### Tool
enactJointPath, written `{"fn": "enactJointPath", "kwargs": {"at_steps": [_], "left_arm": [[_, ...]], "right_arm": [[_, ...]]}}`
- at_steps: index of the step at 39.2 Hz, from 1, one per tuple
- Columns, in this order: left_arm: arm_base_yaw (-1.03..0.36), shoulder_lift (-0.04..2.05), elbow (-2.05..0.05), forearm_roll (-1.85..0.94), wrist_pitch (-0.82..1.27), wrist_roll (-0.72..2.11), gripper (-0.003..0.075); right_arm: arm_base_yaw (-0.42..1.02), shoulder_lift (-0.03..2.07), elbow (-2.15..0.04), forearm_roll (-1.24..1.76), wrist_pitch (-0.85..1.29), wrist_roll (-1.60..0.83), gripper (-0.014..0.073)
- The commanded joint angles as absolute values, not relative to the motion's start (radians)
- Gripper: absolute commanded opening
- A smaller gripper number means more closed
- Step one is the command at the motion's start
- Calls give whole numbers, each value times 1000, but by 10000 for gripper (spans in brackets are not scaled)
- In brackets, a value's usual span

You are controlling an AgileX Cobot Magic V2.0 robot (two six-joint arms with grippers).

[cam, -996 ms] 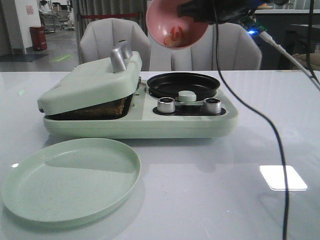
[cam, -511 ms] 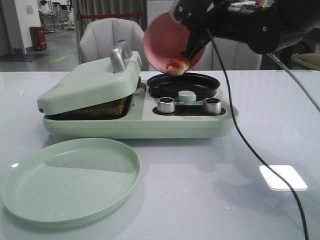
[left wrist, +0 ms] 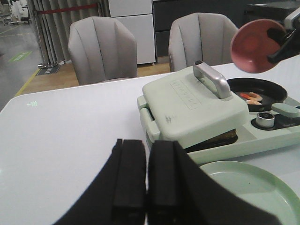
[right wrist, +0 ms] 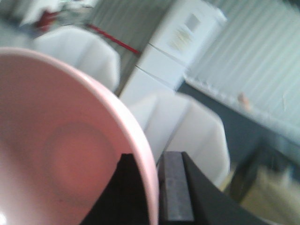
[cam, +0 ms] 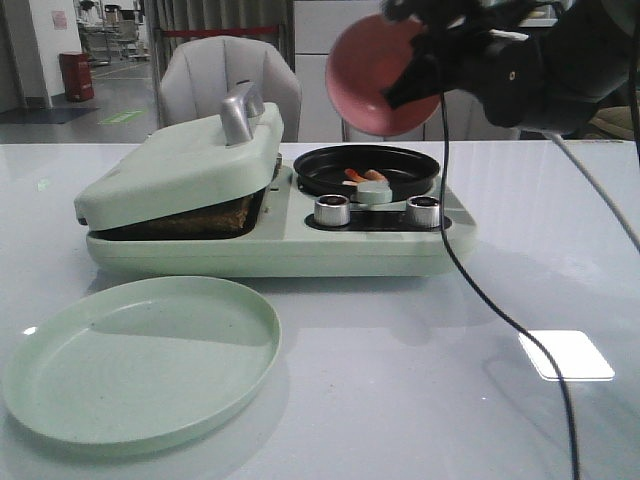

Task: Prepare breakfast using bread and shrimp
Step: 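Tilt the pink bowl over the black pan to pour the shrimp, then carry the pink bowl back and set it down on the table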

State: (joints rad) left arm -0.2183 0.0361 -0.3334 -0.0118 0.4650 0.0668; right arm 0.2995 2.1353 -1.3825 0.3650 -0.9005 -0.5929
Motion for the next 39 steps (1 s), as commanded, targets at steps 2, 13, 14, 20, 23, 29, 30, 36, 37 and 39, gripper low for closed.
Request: {"fn": "enactJointPath", "kwargs": {"at_steps": [2, 13, 14, 20, 23, 29, 30, 36, 37, 39], "left_arm": [[-224, 49, -360, -19, 386, 55, 114], [-224, 49, -360, -19, 386, 55, 114], [-224, 49, -360, -19, 386, 55, 114], [-224, 49, -360, -19, 386, 55, 114], [-224, 49, -360, -19, 386, 55, 114], [-224, 49, -360, -19, 386, 55, 114], [-224, 49, -360, -19, 386, 55, 114], [-224, 49, -360, -19, 386, 55, 114], [-224, 49, -360, -19, 386, 55, 114], [-224, 49, -360, -19, 386, 55, 114]], "right_arm": [[279, 2031, -1421, 643, -903, -382, 136], [191, 1840, -1421, 698, -345, -386, 136], [172, 1817, -1421, 698, -268, -387, 136], [80, 1725, -1421, 693, 38, -411, 136], [18, 1703, -1421, 689, 222, -411, 136], [-68, 1690, -1421, 568, 480, -411, 139], [-74, 1690, -1421, 530, 509, -411, 141], [-85, 1691, -1421, 278, 652, -358, 141], [-85, 1691, -1421, 235, 672, -337, 141], [-85, 1692, -1421, 182, 700, -280, 141]]}}
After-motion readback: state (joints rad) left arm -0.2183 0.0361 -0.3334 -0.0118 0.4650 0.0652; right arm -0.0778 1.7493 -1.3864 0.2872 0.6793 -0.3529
